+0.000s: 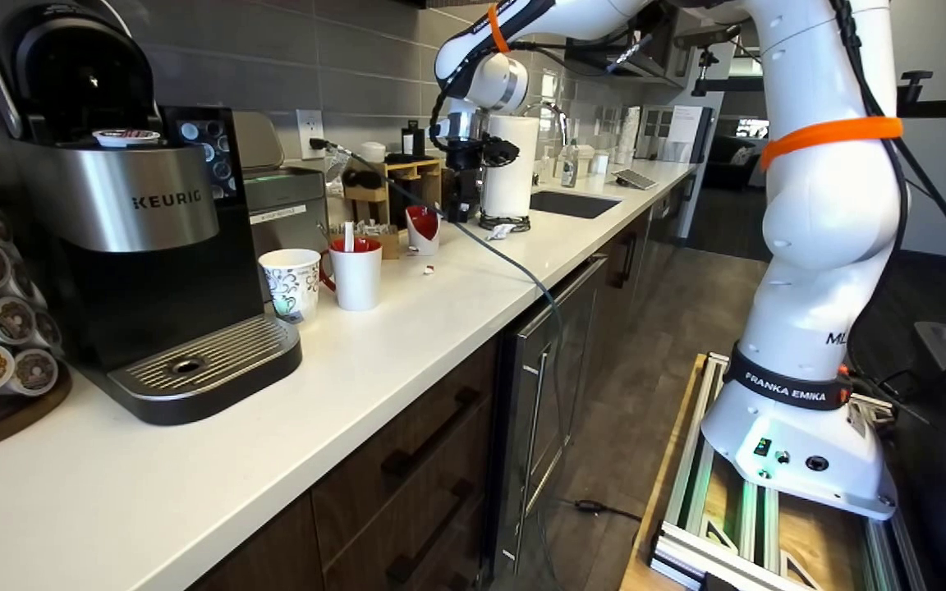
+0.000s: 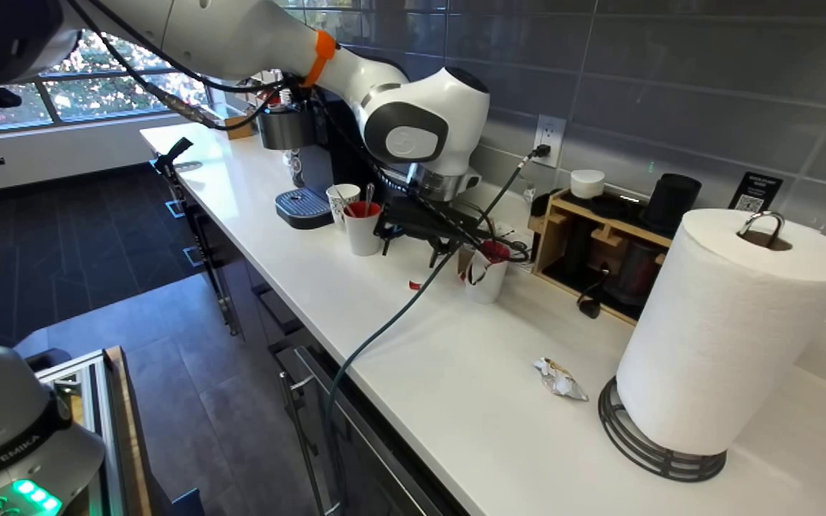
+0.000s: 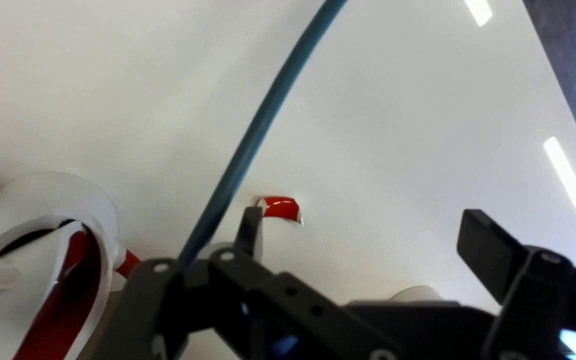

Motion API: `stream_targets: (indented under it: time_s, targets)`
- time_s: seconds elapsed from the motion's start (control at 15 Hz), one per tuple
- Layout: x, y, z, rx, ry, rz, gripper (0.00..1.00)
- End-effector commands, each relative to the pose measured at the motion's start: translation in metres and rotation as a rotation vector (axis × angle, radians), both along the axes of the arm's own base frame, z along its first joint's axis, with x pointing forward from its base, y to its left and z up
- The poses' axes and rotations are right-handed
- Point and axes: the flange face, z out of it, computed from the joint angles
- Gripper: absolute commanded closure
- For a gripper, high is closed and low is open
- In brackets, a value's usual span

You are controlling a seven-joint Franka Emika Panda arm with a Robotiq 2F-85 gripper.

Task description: Move the cup and mug to the left and put the broken piece inside the broken mug

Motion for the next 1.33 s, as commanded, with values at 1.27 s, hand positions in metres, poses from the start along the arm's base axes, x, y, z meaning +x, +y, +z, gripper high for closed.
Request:
stream_targets:
  time_s: [1.27]
  targets:
    - [0.007,0.044,-0.082,-0.379,0.019,-0.898,0.00]
